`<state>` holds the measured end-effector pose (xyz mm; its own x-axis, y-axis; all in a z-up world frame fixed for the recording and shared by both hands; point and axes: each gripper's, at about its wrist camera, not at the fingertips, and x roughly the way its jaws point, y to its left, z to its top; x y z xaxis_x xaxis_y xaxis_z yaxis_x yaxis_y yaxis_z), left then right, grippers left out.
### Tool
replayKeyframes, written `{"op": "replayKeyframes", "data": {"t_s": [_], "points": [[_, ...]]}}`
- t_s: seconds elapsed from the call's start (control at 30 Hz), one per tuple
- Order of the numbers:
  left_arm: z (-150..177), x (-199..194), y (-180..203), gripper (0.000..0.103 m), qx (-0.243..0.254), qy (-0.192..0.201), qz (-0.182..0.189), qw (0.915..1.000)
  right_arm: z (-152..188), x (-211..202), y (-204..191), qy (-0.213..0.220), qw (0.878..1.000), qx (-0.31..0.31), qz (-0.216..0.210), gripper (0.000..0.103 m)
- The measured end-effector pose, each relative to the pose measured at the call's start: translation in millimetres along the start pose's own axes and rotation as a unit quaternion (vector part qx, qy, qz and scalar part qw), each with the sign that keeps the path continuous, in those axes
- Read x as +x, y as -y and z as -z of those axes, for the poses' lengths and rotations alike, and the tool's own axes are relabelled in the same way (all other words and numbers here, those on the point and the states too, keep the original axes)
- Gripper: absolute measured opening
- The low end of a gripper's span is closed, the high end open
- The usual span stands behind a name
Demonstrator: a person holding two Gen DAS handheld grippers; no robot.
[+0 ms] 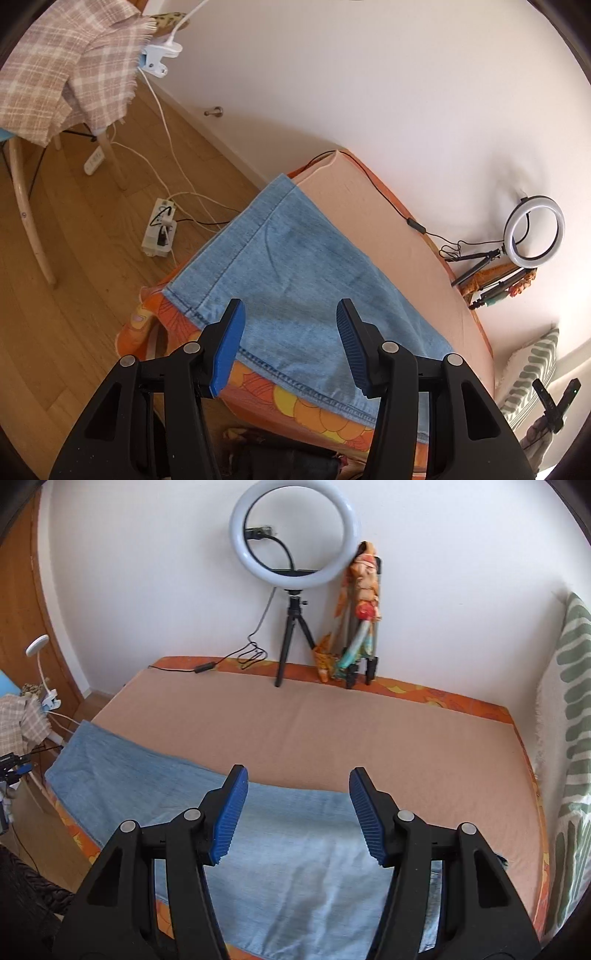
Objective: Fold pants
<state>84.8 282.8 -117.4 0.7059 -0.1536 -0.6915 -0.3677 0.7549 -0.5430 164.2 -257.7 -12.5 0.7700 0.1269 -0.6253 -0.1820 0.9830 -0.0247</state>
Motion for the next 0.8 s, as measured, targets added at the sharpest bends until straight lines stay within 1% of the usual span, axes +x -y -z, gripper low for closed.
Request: {"op": "replayKeyframes", "data": {"t_s": [0.07,0.13,0.23,0.37,0.57,0.63,0.73,0.8], "points": [[-1.9,6.5,-12.8,0.05,-0.01,-0.004,-0.005,0.9999,-0.9,16.7,-36.6,-0.005,0.999,-0.017,-0.046,0.059],[-2.3,12.4,-26.6,0.05,-0.029,-0.002,-0.01,0.9995,0.8,33.9,-73.0,-0.014,0.995,-0.036,-0.095,0.059],[1.5,23.1,-43.6,0.049,-0.06,-0.008,-0.006,0.9982,9.8,61.6,-127.5,-0.037,0.984,-0.078,-0.155,0.059],[6.1,35.8,-52.3,0.049,-0.078,-0.022,-0.003,0.9967,26.6,91.8,-184.9,-0.064,0.967,-0.122,-0.214,0.059],[3.8,45.8,-58.7,0.049,-0.101,-0.02,0.004,0.9947,56.3,123.0,-245.0,-0.108,0.942,-0.175,-0.264,0.059],[3.9,46.1,-57.5,0.049,-0.1,-0.014,0.002,0.9949,68.1,127.1,-261.2,-0.119,0.933,-0.195,-0.278,0.059],[3.8,45.6,-54.4,0.048,-0.086,-0.007,-0.006,0.9963,88.7,134.1,-280.8,-0.135,0.921,-0.227,-0.286,0.059],[4.4,45.6,-54.6,0.047,-0.08,-0.003,-0.007,0.9967,102.2,139.4,-291.6,-0.146,0.916,-0.249,-0.279,0.054]]}}
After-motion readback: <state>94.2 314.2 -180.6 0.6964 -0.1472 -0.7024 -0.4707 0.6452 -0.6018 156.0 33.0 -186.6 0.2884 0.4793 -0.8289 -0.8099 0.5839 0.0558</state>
